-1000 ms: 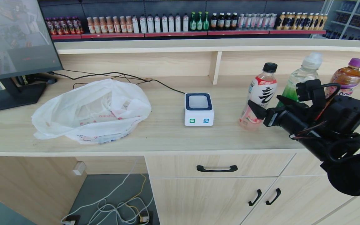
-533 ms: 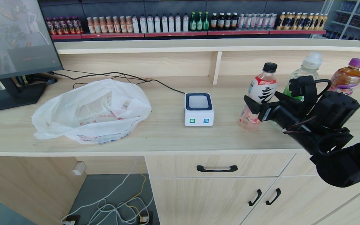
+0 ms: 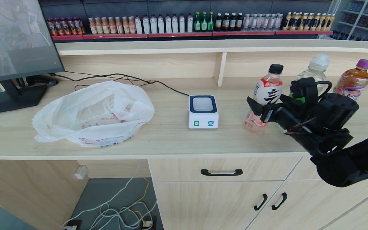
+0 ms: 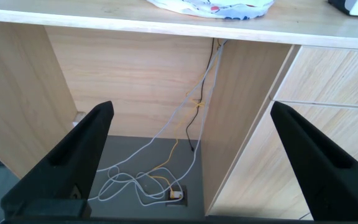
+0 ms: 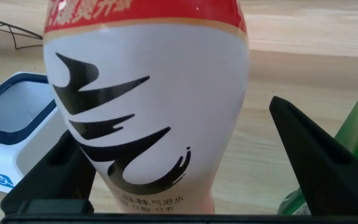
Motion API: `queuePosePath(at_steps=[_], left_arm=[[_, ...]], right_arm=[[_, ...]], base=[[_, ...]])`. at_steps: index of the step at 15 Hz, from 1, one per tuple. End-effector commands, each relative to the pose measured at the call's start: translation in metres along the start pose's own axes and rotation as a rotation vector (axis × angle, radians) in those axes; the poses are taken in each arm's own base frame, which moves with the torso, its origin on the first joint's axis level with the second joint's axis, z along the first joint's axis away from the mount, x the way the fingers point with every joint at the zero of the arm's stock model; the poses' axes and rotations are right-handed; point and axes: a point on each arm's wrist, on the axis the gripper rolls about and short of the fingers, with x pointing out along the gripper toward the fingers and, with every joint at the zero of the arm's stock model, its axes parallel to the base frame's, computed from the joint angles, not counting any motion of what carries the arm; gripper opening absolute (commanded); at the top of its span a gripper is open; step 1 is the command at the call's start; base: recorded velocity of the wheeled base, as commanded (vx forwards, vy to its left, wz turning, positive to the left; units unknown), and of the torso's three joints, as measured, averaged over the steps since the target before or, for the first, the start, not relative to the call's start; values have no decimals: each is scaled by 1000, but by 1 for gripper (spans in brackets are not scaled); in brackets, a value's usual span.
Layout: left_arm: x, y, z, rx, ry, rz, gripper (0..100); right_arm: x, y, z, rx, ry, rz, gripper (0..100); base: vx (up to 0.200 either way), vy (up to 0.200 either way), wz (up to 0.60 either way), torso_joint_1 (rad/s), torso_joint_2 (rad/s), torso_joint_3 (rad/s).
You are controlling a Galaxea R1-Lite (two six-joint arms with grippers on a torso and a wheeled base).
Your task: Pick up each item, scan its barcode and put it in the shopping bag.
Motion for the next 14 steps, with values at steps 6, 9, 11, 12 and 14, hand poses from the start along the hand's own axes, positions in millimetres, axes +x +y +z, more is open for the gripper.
queuePosePath(at_steps=[6,9,11,12,14], left_arm=[[0,0,0,0,0,0,100],[0,0,0,0,0,0,100],[0,0,0,0,0,0,100],[0,0,0,0,0,0,100],[0,0,0,0,0,0,100]], right_arm=[[5,1,-1,-2,-7,1,100],[5,1,-1,-3,-9,1,0],[5,2,0,-4,-10,4,0],[5,3,0,-4,-10,6,0],[5,4,2,-6,-17,10,0]], base=[[0,0,0,0,0,0],[0,0,0,0,0,0],[0,0,0,0,0,0],[0,0,0,0,0,0],[0,0,0,0,0,0]])
